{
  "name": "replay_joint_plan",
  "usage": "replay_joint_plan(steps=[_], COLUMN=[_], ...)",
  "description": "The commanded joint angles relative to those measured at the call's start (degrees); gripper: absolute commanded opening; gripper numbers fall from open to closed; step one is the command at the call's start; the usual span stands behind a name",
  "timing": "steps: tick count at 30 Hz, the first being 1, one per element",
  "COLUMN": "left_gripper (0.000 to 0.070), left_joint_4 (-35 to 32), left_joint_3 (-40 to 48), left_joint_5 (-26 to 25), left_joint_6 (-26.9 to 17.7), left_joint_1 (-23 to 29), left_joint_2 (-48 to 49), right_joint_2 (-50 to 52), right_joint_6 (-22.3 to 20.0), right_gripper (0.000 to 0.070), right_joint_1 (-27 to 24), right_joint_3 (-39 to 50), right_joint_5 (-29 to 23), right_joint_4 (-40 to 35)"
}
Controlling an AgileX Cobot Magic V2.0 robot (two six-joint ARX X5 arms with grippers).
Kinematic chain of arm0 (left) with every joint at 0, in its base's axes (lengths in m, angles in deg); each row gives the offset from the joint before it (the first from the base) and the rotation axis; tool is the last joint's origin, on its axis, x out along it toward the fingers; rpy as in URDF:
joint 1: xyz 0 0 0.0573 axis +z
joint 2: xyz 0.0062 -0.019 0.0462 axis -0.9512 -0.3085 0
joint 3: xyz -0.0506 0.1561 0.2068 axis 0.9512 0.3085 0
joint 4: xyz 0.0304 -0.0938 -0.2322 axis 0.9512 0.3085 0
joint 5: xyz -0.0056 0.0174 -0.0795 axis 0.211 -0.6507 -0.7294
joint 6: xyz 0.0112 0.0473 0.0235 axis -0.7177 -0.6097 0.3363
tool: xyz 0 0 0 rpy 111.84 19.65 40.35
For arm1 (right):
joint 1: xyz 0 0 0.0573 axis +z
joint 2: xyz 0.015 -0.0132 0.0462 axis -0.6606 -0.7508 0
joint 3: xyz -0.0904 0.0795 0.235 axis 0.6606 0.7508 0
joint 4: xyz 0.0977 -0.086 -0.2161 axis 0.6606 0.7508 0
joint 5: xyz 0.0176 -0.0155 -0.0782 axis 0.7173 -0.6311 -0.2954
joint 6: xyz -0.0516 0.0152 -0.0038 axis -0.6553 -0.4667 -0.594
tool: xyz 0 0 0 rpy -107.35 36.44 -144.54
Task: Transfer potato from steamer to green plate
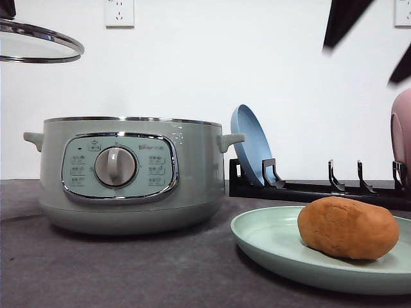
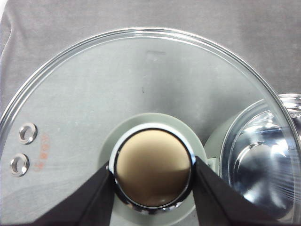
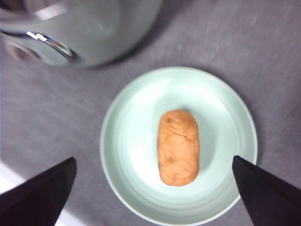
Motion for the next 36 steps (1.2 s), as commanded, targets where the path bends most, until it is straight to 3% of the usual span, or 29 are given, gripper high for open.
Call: replay_joint_plan(steps=[1,11,19,36], left_gripper=[0.0,0.0,0.0,0.0], left_joint_4=[-2.35,-2.35,-2.11,-1.88], left_joint_3=[-2.58,-2.54,-2.54,-2.4], left_joint_5=[0.04,0.02,-0.52,-0.83], left_joint_6=[0.13,0.15,0.41,1.46], left_joint_1=[-0.07,-0.16,-2.48,-18.31], left_joint_2=[-0.37,-0.37,-0.37,-0.48], right_joint_2=[1.94,16.33,23.78,27.98], right_joint_6=[1.07,5.63,5.91,6.52], right_gripper=[0.07,0.07,0.07,0.0699], right_joint_1=[0.28,0.28,0.28,0.28], right_joint_3=[-2.22,-5.77,-5.77,-5.75], right_joint_5=[0.01,0.89,0.99,1.27], right_joint_4=[1.66,7.06,10.23,9.97])
